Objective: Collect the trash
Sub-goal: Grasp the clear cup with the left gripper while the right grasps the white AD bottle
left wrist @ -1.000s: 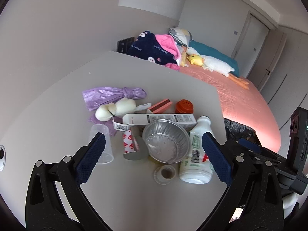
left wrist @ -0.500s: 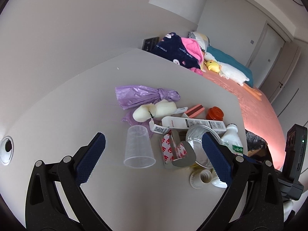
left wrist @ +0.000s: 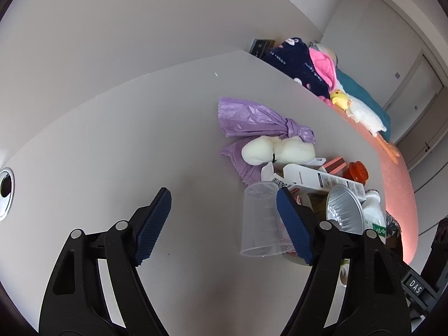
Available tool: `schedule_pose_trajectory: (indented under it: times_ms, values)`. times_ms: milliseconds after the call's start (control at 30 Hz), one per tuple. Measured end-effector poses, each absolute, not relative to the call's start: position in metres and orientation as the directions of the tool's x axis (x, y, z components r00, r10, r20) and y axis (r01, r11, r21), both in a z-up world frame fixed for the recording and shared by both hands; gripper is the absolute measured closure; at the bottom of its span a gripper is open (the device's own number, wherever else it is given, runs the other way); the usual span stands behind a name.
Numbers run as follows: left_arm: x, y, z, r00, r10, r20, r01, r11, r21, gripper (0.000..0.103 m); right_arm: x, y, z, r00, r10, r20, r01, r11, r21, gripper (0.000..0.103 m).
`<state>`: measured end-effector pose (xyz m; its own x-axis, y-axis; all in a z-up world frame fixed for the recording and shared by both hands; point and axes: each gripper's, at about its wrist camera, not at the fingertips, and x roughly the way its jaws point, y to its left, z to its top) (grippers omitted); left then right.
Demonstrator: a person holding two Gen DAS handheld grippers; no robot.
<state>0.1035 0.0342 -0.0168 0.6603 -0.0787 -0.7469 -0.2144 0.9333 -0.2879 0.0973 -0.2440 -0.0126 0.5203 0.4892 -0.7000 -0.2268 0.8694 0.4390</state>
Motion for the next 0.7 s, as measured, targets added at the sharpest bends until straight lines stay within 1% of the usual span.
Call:
schedule_pose_trajectory:
  times_ms: [167,300,367,433,533,700]
  values:
    - [0.105,0.030,-0.018,0.662,-0.091,-0.744,-0.190,0.940,-0.284,0.030,0.100,-0.244,-0.014,0.518,0.496,-0.697,-0.220,0.864,0.452,0.041]
    - [0.108,0.021,-0.027,0.628,-0.112,-0.770,-0.169,0.946,-0.275,0.031,0.099,-0.241,-0.014,0.515,0.496,-0.699,-0.229,0.865,0.446,0.041]
    - [0.108,0.017,-0.028,0.628,-0.091,-0.773,-0.161,0.957,-0.243,0.035,0.100,-0.239,-0.014,0.511,0.501,-0.699,-0.238,0.863,0.445,0.041]
    - [0.107,0.017,-0.028,0.632,-0.097,-0.769,-0.155,0.956,-0.248,0.046,0.100,-0.239,-0.014,0.513,0.501,-0.697,-0.240,0.863,0.443,0.041]
    - [0.103,0.020,-0.029,0.640,-0.118,-0.759,-0.158,0.947,-0.281,0.056,0.100,-0.237,-0.015,0.506,0.514,-0.692,-0.238,0.855,0.461,0.043]
    - [0.097,0.014,-0.029,0.649,-0.129,-0.750,-0.148,0.945,-0.291,0.062,0.094,-0.225,-0.017,0.453,0.578,-0.679,-0.286,0.815,0.503,0.050]
